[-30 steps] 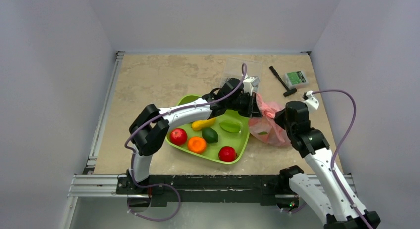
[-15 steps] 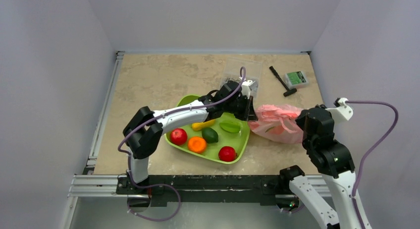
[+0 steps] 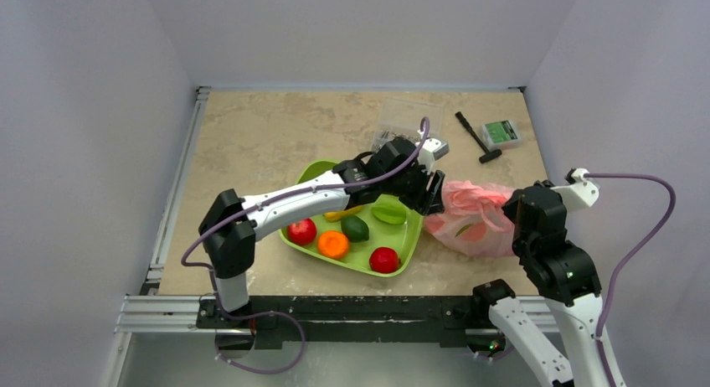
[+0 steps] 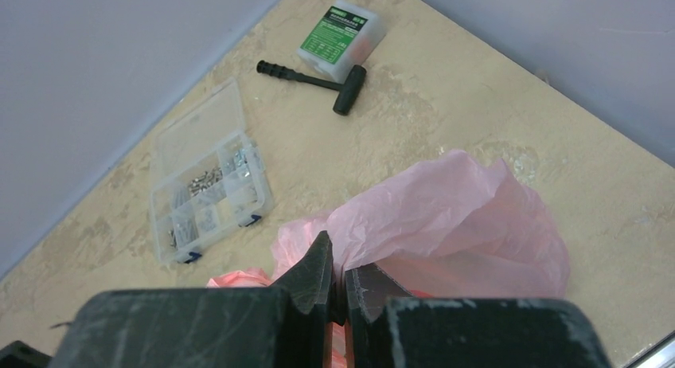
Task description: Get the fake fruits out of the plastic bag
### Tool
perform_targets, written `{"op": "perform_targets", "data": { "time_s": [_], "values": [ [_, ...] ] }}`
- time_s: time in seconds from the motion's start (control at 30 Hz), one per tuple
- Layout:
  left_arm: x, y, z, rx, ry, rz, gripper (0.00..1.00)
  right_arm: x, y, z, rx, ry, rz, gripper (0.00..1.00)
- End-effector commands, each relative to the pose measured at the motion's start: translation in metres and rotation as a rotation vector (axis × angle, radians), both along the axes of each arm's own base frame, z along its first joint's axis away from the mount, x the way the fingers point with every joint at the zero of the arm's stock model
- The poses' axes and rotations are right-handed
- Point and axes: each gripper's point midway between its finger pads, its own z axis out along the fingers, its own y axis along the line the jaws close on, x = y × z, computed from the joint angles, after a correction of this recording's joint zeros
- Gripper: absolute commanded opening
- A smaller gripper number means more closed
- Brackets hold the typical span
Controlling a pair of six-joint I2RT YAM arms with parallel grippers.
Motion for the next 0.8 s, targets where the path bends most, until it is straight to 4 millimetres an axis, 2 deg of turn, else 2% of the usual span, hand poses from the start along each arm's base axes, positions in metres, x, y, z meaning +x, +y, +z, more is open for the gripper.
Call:
{"op": "perform_targets", "data": {
  "time_s": [0.0, 0.1, 0.23, 0.47, 0.63, 0.7, 0.77],
  "values": [
    [0.012, 0.008, 0.063, -0.031, -0.167, 0.025, 0.54, 0.004, -0.002, 0.011, -0.007, -0.05, -0.007, 0.0],
    [0.016, 0.005, 0.073, -0.011, -0.233, 0.024, 0.58, 0.005, 0.0, 0.012, -0.01, -0.054, 0.006, 0.0],
    [0.029, -0.002, 0.069, 0.046, -0.261, 0.04, 0.57, 0.008, 0.002, 0.01, -0.01, -0.056, 0.021, 0.0],
    [0.038, -0.031, 0.074, -0.002, -0.226, 0.043, 0.56, 0.014, 0.008, 0.007, -0.02, -0.031, 0.05, 0.0],
    [0.039, -0.051, 0.066, -0.014, -0.189, 0.008, 0.55, 0.014, 0.01, 0.006, -0.015, -0.032, 0.061, 0.0],
    [0.041, -0.058, 0.06, -0.024, -0.171, 0.012, 0.5, 0.012, 0.01, 0.007, -0.01, -0.034, 0.064, 0.0],
    [0.042, -0.059, 0.054, -0.016, -0.162, 0.018, 0.41, 0.01, 0.009, 0.009, -0.008, -0.044, 0.065, 0.0]
  ]
}}
